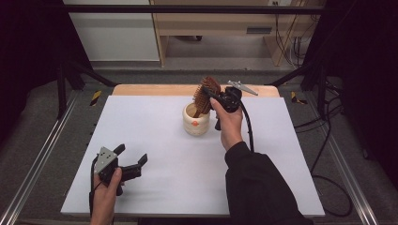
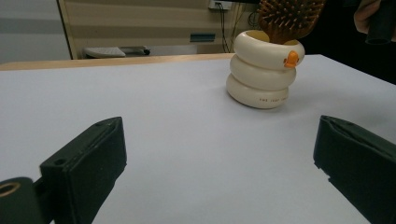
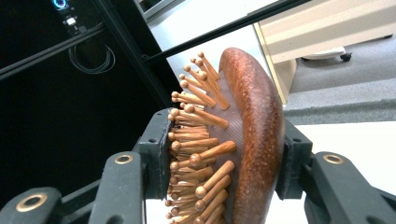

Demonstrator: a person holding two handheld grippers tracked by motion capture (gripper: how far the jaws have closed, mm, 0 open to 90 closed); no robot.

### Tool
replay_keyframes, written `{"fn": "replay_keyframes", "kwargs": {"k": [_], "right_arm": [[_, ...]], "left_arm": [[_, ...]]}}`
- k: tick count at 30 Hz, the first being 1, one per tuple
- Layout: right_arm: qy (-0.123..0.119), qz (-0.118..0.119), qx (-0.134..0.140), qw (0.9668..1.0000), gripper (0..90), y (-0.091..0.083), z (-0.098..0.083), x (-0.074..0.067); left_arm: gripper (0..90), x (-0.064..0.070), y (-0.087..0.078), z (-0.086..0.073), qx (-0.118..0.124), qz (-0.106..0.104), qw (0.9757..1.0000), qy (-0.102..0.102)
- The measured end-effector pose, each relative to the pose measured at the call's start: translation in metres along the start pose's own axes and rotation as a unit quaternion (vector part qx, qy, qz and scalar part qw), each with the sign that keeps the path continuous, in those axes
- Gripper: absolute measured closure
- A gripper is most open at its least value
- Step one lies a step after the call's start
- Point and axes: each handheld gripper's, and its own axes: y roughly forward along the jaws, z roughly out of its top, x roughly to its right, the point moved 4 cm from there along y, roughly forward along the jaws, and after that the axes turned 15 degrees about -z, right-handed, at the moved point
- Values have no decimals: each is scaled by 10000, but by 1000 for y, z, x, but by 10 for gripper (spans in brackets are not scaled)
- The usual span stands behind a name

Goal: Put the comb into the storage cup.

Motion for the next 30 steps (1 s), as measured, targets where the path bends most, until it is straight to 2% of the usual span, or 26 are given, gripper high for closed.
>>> {"fn": "replay_keyframes", "kwargs": {"k": [3, 17, 30], "right_arm": [[92, -30, -31, 9999, 488, 1, 0, 4], [194, -76, -110, 9997, 473, 2, 1, 9], [296, -10, -158, 9994, 458, 2, 1, 13]], "left_arm": [[29, 0, 0, 0, -4, 3, 10000, 3], [29, 0, 0, 0, -3, -16, 10000, 2], [29, 0, 0, 0, -3, -18, 10000, -8]]}}
